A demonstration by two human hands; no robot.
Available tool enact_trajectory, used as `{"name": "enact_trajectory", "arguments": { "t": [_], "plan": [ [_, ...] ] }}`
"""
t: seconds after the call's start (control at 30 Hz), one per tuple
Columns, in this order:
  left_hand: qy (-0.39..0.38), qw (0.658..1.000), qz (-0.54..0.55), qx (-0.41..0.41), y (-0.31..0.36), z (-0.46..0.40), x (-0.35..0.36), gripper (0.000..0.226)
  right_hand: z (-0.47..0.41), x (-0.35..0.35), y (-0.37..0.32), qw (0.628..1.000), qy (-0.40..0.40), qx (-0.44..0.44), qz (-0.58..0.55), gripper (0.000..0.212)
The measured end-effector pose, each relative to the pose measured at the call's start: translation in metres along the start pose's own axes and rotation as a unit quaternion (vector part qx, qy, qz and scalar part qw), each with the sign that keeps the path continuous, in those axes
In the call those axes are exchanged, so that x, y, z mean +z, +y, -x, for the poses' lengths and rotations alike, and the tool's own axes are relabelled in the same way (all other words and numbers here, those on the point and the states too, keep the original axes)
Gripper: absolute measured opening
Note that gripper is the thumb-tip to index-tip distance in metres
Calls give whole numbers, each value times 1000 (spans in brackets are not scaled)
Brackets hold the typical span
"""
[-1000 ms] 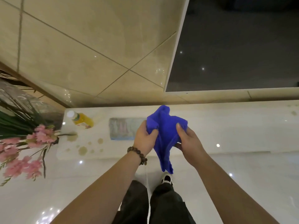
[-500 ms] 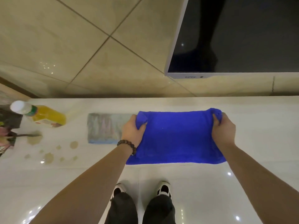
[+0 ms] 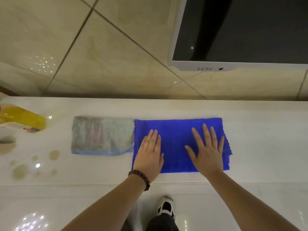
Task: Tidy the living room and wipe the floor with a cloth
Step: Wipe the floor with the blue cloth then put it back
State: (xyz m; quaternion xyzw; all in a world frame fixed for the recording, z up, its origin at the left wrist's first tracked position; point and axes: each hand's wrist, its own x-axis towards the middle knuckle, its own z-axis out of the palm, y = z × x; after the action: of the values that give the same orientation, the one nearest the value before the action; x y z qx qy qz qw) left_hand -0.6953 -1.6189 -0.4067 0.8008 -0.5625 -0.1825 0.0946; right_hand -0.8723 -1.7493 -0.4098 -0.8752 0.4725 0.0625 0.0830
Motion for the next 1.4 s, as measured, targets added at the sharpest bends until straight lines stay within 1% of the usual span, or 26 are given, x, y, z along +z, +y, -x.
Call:
{"name": "enact_trajectory", "arguments": {
  "t": [0.07,0.17,0.27,0.33,0.4,0.43,0.47,0.5,0.57,0.63,0.67,0.77,0.83,0.9,0.97,1.03,1.17,1.23,1.33,1.4],
  "plan": [
    [-59,997,-48,-15,3,-2,17,72,2,17,7,999,-33,-1,34,72],
    [-88,991,-96,-19,10,-6,33,73,7,34,30,995,-62,24,70,76],
    [-118,985,-126,-16,18,-23,35,75,-1,34,48,994,-75,37,75,77],
    [-111,985,-131,-16,22,-32,30,76,-11,28,51,991,-93,41,82,77],
    [-78,991,-104,-27,20,-34,27,76,-15,22,44,991,-103,48,77,76],
    [-50,995,-83,-37,16,-34,25,77,-14,18,36,993,-89,52,63,75],
    [-20,997,-66,-46,10,-35,23,77,-13,14,25,996,-57,44,45,73],
    [3,997,-56,-52,4,-39,21,77,-13,11,12,999,-22,22,30,70],
    [-3,997,-53,-52,-6,-45,20,76,-21,12,-18,999,16,-47,11,63],
    [-23,996,-71,-51,-11,-47,24,76,-33,20,-49,993,14,-114,-5,61],
    [-19,995,-82,-55,-11,-45,26,76,-38,24,-61,991,4,-133,-6,61],
    [6,993,-94,-77,-16,-36,33,77,-48,28,-64,989,-30,-147,12,72],
    [14,992,-92,-81,-21,-32,37,80,-48,25,-35,992,-35,-121,28,84],
    [8,992,-89,-85,-22,-32,38,81,-44,23,13,997,-34,-62,40,92],
    [6,992,-90,-91,-21,-32,38,81,-33,21,58,998,-33,11,44,97],
    [4,991,-96,-95,-20,-33,38,81,-24,22,79,997,-44,54,38,99],
    [-8,991,-87,-98,-18,-34,37,82,-21,28,75,996,-31,80,16,96],
    [-16,991,-94,-98,-17,-35,35,82,-22,28,73,996,-25,83,30,96],
    [-42,989,-99,-105,-16,-36,29,82,-25,23,74,993,-51,83,67,98],
    [-66,987,-101,-108,-13,-38,20,81,-26,14,70,990,-85,83,78,97]
  ]
}}
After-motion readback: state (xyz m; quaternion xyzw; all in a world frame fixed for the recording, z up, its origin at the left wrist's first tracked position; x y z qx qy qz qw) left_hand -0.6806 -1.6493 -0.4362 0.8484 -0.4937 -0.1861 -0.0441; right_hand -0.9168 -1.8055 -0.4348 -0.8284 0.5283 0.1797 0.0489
